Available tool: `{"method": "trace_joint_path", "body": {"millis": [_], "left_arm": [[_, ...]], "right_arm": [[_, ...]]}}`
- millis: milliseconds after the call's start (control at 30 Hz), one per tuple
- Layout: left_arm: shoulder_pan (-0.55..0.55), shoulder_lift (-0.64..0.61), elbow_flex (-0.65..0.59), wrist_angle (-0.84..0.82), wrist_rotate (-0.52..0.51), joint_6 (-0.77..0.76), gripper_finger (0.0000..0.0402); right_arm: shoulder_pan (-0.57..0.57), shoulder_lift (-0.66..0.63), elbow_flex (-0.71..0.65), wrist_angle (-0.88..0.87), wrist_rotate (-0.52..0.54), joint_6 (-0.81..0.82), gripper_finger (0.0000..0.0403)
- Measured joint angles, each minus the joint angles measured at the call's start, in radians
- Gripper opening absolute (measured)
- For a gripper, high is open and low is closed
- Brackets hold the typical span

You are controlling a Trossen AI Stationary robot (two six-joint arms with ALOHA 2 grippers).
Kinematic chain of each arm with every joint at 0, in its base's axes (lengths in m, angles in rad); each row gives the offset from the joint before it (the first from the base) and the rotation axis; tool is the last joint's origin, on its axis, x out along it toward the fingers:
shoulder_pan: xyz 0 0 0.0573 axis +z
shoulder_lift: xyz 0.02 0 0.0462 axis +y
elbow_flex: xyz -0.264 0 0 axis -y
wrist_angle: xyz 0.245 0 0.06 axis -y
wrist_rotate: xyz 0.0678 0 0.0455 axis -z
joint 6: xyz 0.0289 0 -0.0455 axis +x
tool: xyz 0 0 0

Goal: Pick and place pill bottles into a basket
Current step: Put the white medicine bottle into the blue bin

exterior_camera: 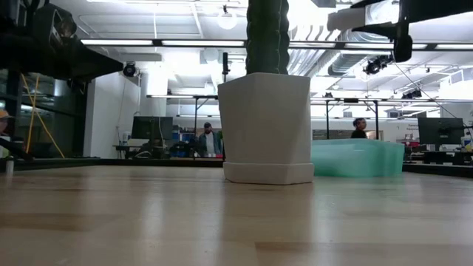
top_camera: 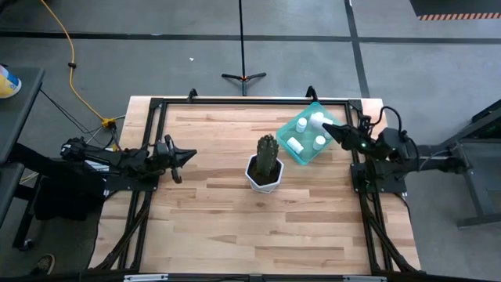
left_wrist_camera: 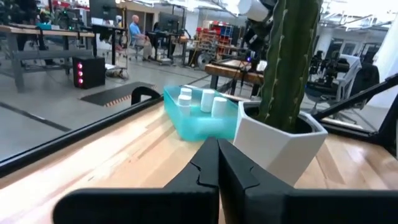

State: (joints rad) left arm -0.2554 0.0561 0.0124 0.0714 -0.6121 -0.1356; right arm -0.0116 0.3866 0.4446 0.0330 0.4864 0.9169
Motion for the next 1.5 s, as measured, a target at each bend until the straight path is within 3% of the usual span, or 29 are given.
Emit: {"method": "trace_joint_path", "body": {"millis": [300, 533, 800, 1033, 1167, 1500], "left_arm": [[0.000, 0.000, -0.001, 0.001, 0.000, 0.003, 0.0022], [0.000, 0.000, -0.001, 0.001, -0.001, -0.003, 0.0034], [0.000, 0.000, -0.002, 0.001, -0.002, -0.001, 0.0022], [0.000, 0.000, -0.002, 0.001, -0.009, -0.008, 0.0036], [0.000, 0.000, -0.002, 0.001, -0.009, -0.008, 0.0022], [0.000, 0.000, -0.002, 0.001, -0.024, -0.008, 0.0039]], "right_arm": [[-0.164, 0.038, 0.004, -0.012, -0.193, 0.036, 0.0164], [-0.290, 0.203, 0.154, -0.145, -0.312, -0.018, 0.0164], [-0.468, 0.340, 0.403, -0.515, -0.419, -0.147, 0.0164], [-0.581, 0.487, 0.575, -0.729, -0.437, -0.294, 0.0164], [-0.615, 0.585, 0.638, -0.826, -0.438, -0.358, 0.0164], [-0.645, 0.785, 0.661, -0.906, -0.472, -0.442, 0.0164]]}}
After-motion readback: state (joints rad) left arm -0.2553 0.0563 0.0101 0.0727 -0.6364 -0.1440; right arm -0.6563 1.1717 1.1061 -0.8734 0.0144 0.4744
